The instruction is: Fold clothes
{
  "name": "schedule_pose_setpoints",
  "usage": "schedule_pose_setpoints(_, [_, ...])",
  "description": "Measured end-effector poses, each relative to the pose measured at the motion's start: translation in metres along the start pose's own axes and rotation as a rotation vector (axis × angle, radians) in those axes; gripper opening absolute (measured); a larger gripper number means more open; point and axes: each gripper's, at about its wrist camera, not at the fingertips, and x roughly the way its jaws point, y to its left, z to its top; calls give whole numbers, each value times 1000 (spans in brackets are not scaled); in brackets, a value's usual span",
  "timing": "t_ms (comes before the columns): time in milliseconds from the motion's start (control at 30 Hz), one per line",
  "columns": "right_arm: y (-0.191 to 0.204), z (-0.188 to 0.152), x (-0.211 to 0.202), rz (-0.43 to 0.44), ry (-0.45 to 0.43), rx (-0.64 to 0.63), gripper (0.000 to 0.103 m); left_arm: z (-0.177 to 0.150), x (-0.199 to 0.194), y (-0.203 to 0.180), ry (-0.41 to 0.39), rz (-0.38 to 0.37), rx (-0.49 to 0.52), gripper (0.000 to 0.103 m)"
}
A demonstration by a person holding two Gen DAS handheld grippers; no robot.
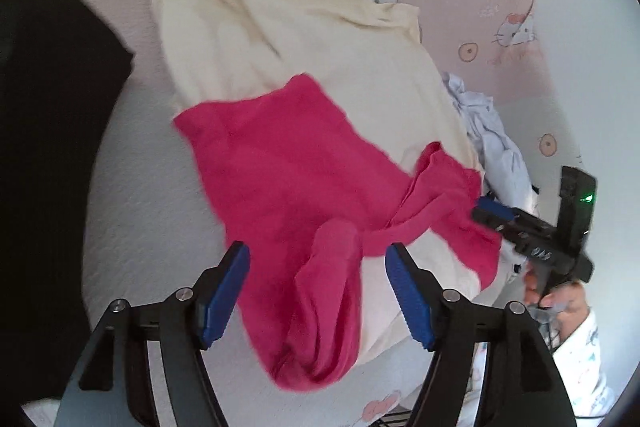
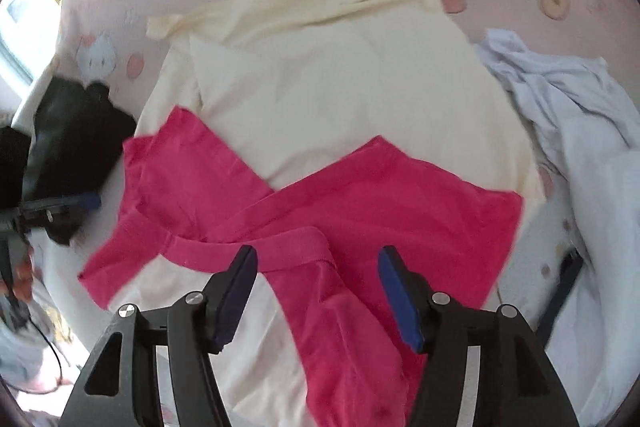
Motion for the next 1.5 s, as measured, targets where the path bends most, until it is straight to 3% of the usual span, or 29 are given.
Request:
schedule_pose_setpoints(200, [-37, -11, -23, -28, -26, 134, 63, -33, 1, 6, 12, -3, -47, 68])
schedule_pose_setpoints(400, [-64, -27, -36, 71, -69, 304, 63, -58, -5, 7, 7, -16, -49, 68])
schedule_pose_setpoints(467, [-61, -35, -38, 72, -68, 295, 63, -62, -4, 5, 6, -6, -42, 68])
schedule_pose_setpoints(600, [-50, -45, -30, -8, -24, 170, 63, -69, -1, 3, 5, -25, -48, 68])
schedule_pose_setpoints(867, [-36, -42, -7, -17, 15, 42, 62, -81, 10, -4, -3, -1, 4, 68])
schedule_pose_setpoints(933, [-30, -41, -2, -7, 31, 16, 36, -84, 12, -9, -5, 23, 47, 68])
schedule_pose_setpoints(967, [-27, -41, 0, -14, 39, 4, 15, -85, 14, -12, -2, 38, 68, 66])
schedule_pose_setpoints(1000, [-25, -41, 1, -43, 49, 0, 11, -85, 16, -14, 6, 57, 85, 62])
schedule_pose_setpoints(1067, [-28, -45, 5, -76, 83, 31, 8, -84, 18, -16, 14, 104, 101, 44])
schedule_pose_setpoints(1100, [-31, -47, 4, -73, 95, 68, 8, -83, 19, -16, 19, 120, 104, 41])
schedule_pose_setpoints(1367, [-47, -72, -11, -62, 141, 187, 7, -75, 7, -12, -6, 109, 107, 39])
schedule_pose_setpoints(1500, [-56, -83, -11, -45, 169, 233, 7, -75, 14, -7, 44, 124, 99, 40])
